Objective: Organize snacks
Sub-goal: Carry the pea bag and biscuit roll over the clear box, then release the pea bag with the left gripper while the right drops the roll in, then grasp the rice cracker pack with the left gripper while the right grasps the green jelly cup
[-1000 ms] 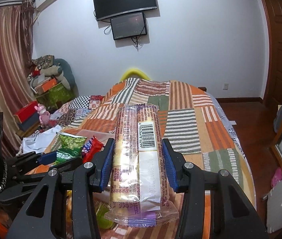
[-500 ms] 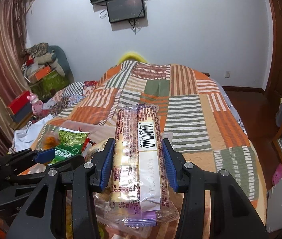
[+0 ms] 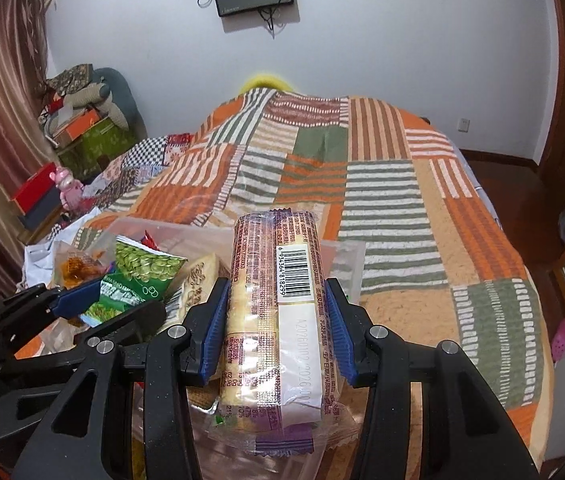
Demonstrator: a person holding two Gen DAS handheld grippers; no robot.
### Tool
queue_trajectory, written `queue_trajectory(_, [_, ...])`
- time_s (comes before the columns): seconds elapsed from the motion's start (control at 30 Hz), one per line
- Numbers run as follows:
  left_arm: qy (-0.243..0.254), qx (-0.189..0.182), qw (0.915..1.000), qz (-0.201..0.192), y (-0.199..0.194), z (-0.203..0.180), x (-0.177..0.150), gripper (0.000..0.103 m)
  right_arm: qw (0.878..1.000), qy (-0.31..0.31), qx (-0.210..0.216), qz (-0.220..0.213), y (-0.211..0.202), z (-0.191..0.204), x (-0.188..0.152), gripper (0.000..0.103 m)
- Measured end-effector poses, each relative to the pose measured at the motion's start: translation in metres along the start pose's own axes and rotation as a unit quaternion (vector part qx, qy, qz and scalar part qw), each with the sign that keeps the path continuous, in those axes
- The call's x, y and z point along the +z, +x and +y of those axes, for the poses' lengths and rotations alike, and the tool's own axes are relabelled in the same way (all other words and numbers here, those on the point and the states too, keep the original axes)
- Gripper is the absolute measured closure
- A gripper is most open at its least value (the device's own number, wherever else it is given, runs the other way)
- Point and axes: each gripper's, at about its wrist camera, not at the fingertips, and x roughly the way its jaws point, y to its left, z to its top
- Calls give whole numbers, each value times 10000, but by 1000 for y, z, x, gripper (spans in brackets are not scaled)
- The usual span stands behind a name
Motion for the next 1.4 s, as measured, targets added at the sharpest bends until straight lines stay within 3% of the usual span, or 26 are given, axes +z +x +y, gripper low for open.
queue_trajectory(0.3, [-163, -194, 9996, 79, -8, 4, -1, 47, 9998, -113, -87, -154, -13, 4, 3, 59])
queue_trajectory(0.5, [-17, -284, 9996, -27, -35, 0, -6, 47, 9995, -197, -35, -239, -32, 7, -1, 59])
queue_trajectory(0.97, [165, -53, 9992, -369, -111, 17, -33, 37, 9964, -565, 14, -624, -88, 28, -29, 47])
queue_trajectory(1.1, [220, 162, 9992, -284, -121, 30, -48, 36, 9963, -620, 35, -599, -94, 34, -39, 46])
queue_trajectory(1.2, [178, 245, 9994, -138, -121, 44, -60, 36, 9967, -562, 128, -569, -96, 36, -46, 38])
queue_trajectory(1.4, [65, 292, 9994, 200, -115, 64, -88, 35, 9980, -414, 217, -427, -92, 36, -59, 38])
